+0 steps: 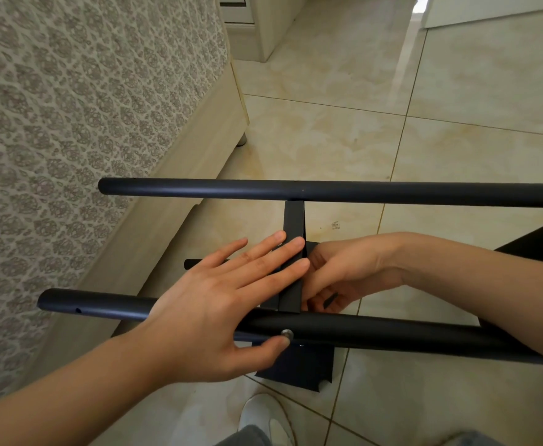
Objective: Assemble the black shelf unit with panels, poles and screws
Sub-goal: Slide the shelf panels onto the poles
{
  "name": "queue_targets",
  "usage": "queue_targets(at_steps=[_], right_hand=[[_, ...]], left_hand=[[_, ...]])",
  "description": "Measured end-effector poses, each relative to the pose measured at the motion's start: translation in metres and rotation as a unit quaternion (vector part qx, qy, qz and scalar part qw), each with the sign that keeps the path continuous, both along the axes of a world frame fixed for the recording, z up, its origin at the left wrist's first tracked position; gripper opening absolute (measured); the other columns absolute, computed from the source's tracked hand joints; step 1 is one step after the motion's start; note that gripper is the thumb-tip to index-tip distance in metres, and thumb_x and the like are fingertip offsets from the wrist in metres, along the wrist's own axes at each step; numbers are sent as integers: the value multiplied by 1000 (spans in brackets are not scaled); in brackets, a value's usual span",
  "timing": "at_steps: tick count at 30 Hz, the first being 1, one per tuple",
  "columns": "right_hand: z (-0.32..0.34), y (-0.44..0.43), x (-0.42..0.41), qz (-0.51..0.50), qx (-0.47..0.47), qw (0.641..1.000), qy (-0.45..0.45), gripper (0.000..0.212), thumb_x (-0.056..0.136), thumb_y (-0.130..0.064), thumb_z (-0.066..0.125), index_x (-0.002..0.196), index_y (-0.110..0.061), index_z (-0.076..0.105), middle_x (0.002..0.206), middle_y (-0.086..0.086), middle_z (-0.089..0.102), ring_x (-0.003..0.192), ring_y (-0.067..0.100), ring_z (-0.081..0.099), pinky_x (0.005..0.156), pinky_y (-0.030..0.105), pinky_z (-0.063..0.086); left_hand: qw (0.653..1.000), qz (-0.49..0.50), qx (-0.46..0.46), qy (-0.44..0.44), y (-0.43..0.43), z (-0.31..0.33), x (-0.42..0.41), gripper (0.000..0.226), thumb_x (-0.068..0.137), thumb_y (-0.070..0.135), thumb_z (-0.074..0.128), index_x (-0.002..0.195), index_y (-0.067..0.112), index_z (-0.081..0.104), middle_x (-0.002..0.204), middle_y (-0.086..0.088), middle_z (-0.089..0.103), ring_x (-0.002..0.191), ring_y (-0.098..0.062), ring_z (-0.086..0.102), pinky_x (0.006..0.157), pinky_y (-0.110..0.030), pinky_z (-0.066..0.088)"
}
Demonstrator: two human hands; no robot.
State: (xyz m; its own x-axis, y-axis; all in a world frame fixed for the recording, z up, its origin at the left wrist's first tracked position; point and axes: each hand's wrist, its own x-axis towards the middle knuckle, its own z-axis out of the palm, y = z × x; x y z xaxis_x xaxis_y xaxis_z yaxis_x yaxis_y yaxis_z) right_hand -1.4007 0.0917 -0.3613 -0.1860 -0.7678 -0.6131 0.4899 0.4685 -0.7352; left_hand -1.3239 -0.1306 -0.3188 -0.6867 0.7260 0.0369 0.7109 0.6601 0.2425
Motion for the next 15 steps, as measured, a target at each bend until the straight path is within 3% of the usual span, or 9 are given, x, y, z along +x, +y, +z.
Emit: queue_targets(at_steps=[6,11,15], right_hand=[[-1,-1,1,12,45,998,41,21,92,-24,59,80,-18,76,81,3,68,72,14,59,80,30,48],[-1,0,0,-7,-8,1000,-1,9,88,-16,64,91,-11,71,85,4,70,74,12,62,79,28,51],[-3,-2,1,1,30,999,31,16,88,-22,61,83,-14,74,80,4,68,72,14,60,75,27,49]], left_hand=[[1000,-1,-3,-1,-1,-1,0,75,90,53,56,155,23,34,165,5,23,153,-12,17,119,-49,32],[1000,-2,-6,-1,-1,-1,0,75,90,53,56,155,24,34,165,6,22,153,-12,16,120,-48,31],[1000,-1,-9,0,-1,-1,0,76,90,54,56,156,24,33,166,6,22,153,-12,15,120,-48,31]])
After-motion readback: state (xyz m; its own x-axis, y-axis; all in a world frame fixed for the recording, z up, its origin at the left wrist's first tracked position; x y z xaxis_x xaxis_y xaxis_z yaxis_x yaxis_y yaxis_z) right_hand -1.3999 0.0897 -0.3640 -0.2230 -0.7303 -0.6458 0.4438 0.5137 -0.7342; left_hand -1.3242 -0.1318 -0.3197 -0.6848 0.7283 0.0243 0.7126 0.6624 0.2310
